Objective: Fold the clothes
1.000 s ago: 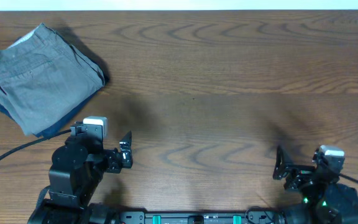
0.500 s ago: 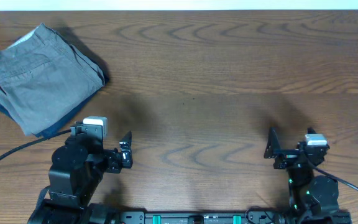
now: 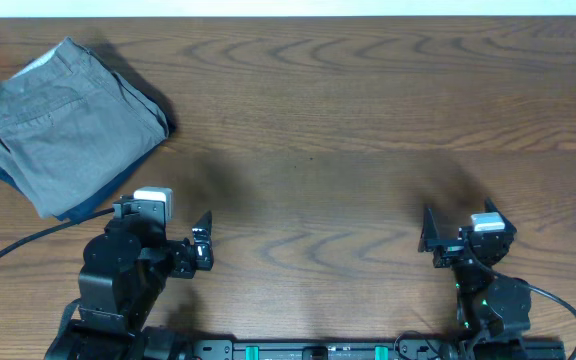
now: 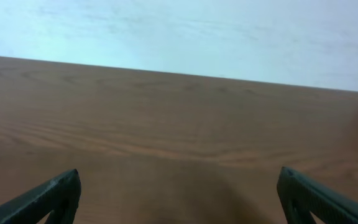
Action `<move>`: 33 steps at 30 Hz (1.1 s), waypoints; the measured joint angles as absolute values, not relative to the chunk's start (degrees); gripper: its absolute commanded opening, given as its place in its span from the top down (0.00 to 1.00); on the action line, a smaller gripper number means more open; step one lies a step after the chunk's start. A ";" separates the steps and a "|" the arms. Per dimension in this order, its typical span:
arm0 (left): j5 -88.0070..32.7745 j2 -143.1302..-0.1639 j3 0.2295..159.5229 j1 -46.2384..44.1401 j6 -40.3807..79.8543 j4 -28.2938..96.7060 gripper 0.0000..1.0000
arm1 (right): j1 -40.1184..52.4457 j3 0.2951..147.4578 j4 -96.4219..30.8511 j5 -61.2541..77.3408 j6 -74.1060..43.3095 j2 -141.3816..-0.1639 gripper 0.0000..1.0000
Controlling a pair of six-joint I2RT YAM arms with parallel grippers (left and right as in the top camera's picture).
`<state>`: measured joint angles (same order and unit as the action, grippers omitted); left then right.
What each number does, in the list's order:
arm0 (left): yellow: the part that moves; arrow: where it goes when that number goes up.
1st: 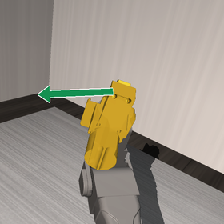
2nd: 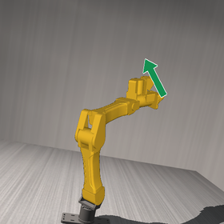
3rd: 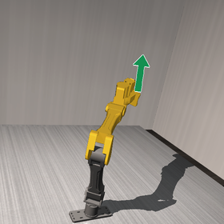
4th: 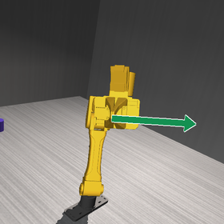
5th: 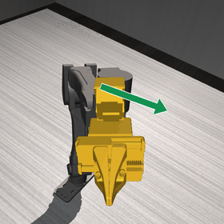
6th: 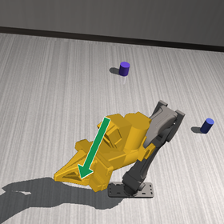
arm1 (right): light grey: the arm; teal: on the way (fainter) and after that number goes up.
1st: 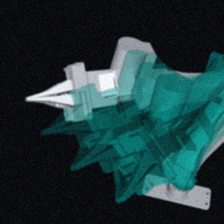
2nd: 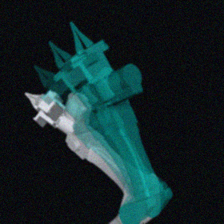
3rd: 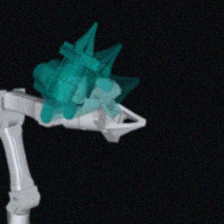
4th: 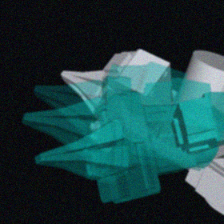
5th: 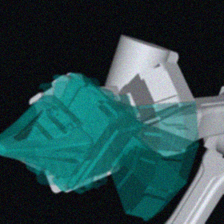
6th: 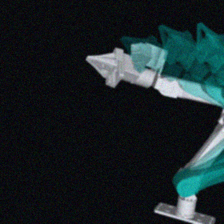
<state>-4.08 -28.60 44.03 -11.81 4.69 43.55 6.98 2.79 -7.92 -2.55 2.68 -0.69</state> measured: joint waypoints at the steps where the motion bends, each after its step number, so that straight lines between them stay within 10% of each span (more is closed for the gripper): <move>1: -4.08 -28.60 44.03 -11.81 4.69 43.55 0.02 | 6.59 2.72 -7.07 -2.02 2.76 -0.69 0.01; 33: -4.08 -28.60 44.03 -11.81 4.69 43.55 0.02 | 4.97 0.51 -4.19 -1.02 3.40 -0.69 0.01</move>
<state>-4.08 -28.60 44.03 -11.81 4.69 43.55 4.97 0.51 -4.19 -1.02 3.40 -0.69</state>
